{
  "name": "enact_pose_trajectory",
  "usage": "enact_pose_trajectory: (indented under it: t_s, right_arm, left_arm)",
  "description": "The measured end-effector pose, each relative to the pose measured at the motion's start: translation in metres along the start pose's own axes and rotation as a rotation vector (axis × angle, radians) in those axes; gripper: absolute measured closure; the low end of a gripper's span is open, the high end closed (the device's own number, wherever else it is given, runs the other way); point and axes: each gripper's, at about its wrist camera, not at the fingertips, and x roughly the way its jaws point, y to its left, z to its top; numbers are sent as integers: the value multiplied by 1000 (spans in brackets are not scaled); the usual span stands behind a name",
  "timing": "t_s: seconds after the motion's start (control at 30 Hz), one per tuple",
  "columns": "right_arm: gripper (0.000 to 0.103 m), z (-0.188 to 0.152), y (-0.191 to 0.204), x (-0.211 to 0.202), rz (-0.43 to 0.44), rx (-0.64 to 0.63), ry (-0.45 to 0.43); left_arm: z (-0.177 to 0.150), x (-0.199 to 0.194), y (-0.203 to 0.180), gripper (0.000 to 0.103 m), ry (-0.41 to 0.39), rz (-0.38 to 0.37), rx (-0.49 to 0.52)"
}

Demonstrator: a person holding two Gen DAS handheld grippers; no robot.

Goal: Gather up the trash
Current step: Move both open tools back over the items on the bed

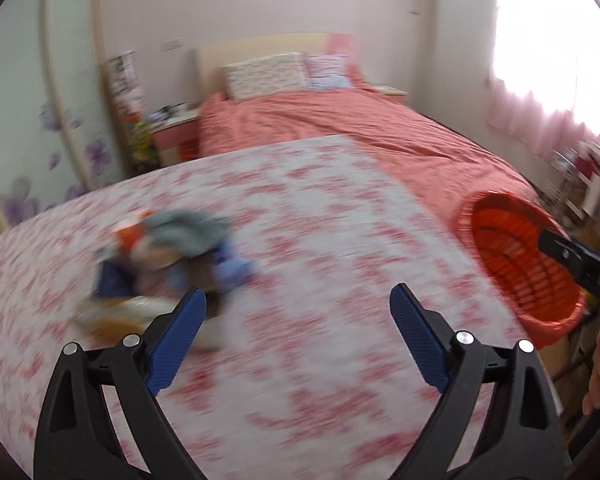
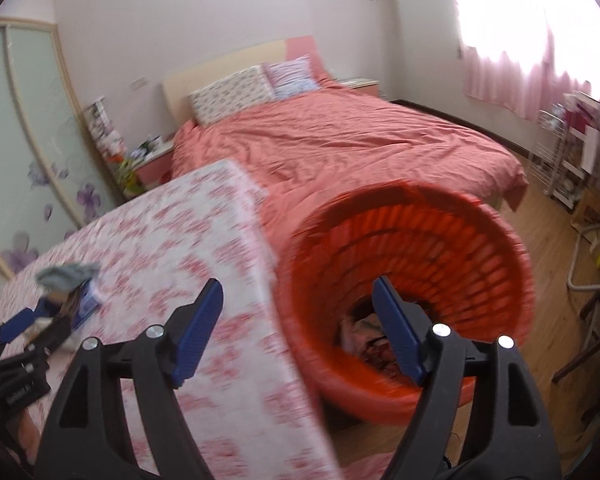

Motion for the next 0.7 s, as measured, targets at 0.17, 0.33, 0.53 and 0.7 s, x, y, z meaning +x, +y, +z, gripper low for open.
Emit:
enact_pose_trajectory:
  t_s: [0.17, 0.33, 0.53, 0.7]
  right_arm:
    - [28, -17, 52, 12, 51, -70, 44]
    - [28, -31, 93, 21, 89, -124, 80]
    - [28, -41, 121, 25, 110, -177, 100]
    - [28, -43, 142, 34, 128, -191, 112]
  left_arm:
    - [-15, 9, 62, 11, 51, 113, -128]
    - [-23, 29, 92, 11, 129, 114, -248]
    - [-17, 31, 112, 11, 108, 142, -324]
    - [-18, 40, 118, 11, 132, 214, -260]
